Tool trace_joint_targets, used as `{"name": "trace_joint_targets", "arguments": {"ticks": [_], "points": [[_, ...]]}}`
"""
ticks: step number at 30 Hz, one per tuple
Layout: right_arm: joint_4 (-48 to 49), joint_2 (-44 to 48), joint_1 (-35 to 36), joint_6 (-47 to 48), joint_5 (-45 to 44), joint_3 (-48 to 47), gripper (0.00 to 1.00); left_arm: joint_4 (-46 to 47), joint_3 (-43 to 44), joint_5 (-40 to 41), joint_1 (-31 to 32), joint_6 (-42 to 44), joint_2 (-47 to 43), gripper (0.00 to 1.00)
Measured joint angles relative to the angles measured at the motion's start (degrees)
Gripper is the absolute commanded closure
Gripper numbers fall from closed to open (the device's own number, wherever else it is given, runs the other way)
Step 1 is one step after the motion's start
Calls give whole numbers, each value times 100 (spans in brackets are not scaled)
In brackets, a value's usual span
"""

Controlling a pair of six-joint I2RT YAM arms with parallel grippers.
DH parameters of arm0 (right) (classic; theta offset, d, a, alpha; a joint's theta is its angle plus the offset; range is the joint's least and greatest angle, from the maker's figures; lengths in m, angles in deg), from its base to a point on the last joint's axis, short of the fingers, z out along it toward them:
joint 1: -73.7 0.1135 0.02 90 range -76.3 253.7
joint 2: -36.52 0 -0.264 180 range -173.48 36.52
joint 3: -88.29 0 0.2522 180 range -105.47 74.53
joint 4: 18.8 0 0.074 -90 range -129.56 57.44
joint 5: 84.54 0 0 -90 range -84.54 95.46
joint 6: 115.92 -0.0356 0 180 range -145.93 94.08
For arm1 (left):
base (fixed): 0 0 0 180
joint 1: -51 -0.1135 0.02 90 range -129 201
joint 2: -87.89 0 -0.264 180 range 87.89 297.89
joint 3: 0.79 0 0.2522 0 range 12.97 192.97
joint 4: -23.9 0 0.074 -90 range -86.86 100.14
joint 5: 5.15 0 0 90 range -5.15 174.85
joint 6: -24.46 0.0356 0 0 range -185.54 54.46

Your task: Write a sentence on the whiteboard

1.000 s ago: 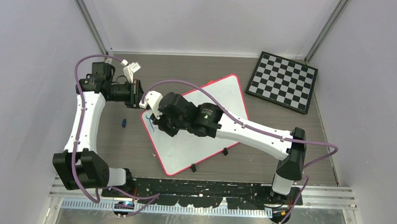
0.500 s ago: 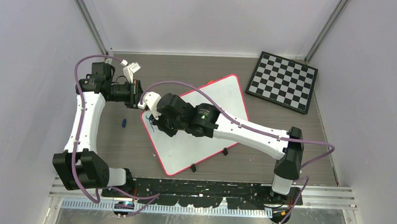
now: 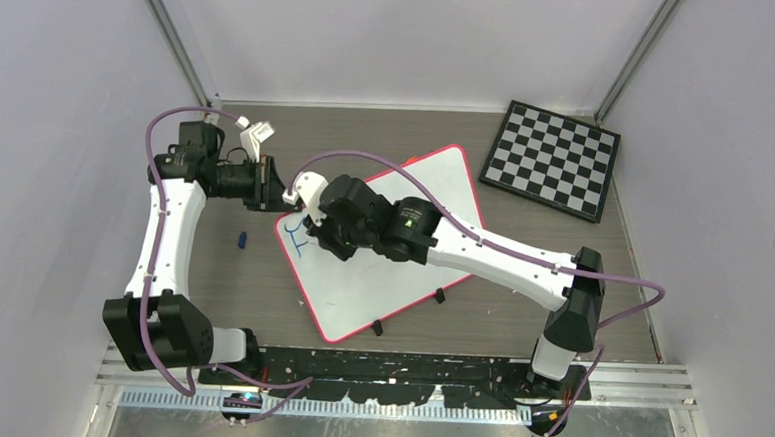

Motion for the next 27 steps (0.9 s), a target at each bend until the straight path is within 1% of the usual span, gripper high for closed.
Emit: {"name": "trace_joint_targets", "arguments": {"ticks": [6,13,19,27], "points": [[-4,4,-9,-2,90,-4,100,-4,-2,2,0,0,0,100],[-181,66,-74,-46,535,-79,100,-13,-22,-57,0,2,-26,100],[-221,317,-315,-245,901,-76,100,-17,-35,-90,0,11,-35,100],[-177,411,-520,-435,994,-76,100,-11,-48,-98,0,26,-42,100]]}}
